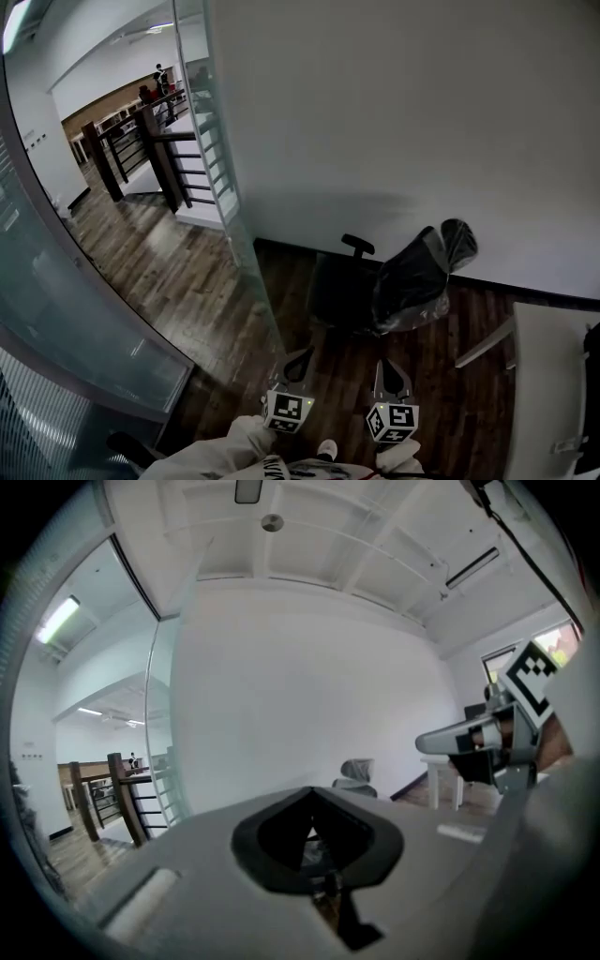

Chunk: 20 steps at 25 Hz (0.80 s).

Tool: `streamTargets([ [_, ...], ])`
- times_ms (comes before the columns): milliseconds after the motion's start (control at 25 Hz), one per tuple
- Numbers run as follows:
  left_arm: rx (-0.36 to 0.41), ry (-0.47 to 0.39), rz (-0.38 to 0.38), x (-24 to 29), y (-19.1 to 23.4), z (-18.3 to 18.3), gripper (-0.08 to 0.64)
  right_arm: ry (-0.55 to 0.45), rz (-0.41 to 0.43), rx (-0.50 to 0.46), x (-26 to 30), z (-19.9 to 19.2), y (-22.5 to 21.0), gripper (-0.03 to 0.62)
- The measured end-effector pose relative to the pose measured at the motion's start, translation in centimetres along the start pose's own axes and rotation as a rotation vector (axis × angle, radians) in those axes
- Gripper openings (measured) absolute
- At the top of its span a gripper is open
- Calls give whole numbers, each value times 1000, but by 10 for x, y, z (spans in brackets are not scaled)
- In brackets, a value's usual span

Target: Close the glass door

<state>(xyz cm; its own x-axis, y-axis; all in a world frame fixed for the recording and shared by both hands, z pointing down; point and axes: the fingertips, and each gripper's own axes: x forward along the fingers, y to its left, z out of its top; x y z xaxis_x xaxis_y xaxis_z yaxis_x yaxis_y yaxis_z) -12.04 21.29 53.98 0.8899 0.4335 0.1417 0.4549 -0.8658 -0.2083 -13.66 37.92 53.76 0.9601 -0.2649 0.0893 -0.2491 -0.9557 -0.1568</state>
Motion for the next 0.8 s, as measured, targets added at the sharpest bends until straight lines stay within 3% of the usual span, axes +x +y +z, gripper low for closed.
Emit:
streamTargets([
  [480, 23, -13, 38, 38, -14, 18, 2, -12, 78, 11, 26, 6, -26, 6],
  [800, 5, -12, 29, 93, -11, 13, 2, -7, 67, 9, 69, 1, -59, 5],
])
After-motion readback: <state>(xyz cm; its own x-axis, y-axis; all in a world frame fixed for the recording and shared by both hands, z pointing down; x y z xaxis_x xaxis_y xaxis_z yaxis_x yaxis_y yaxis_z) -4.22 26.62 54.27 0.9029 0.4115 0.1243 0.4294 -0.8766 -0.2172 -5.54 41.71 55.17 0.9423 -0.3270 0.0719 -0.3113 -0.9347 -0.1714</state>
